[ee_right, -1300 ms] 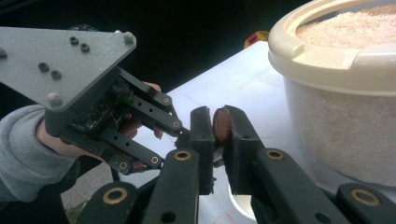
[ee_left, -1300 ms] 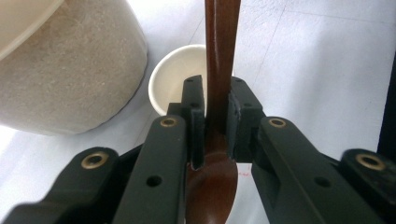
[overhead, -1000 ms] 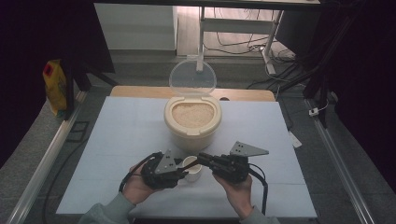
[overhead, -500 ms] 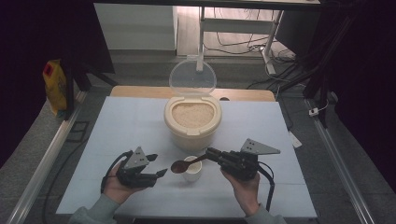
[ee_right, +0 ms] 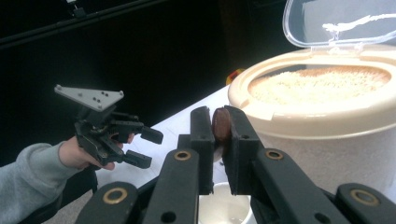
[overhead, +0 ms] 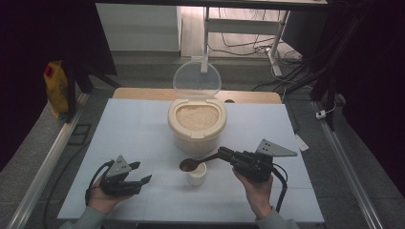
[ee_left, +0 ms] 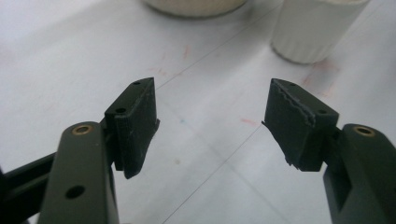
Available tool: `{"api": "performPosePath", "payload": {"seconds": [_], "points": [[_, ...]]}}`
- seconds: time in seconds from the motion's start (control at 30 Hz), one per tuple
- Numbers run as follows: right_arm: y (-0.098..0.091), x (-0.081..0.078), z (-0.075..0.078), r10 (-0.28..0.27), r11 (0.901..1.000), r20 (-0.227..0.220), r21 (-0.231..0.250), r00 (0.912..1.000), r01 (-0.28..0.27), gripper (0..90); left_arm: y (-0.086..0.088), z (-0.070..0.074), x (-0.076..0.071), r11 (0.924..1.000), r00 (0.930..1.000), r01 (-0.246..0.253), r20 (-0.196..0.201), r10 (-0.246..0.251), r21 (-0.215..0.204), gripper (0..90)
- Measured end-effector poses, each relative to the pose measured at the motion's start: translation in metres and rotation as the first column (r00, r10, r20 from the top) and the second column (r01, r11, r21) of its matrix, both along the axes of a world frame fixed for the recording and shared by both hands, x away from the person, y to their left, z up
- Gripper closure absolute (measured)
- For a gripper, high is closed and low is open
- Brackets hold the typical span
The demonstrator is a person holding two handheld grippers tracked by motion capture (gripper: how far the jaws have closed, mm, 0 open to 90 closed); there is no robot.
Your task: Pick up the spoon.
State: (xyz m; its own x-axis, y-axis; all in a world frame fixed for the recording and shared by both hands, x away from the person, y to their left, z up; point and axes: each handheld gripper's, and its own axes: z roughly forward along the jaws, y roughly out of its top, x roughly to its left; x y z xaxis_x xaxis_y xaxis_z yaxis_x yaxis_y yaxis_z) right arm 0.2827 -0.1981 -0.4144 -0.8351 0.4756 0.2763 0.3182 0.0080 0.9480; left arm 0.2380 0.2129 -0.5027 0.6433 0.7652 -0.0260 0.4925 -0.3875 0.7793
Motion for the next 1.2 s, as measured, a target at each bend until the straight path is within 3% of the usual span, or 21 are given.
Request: {"api": "performPosePath", "payload": {"seconds": [0.83,1.2], "points": [[-0.022,-0.002,0.029,-0.033,0.9953,0.059,0.093,0.9977,0.027,82.6,0.004,-0.005,0.000,0.9999,0.9997,-0.008,-0.022,0.008,0.009,30.4],[-0.031,0.003,0.042,-0.079,0.9904,0.086,0.120,0.9932,0.068,82.7,0.003,-0.006,0.001,0.9999,0.9994,-0.004,-0.033,0.004,0.016,29.5]]}}
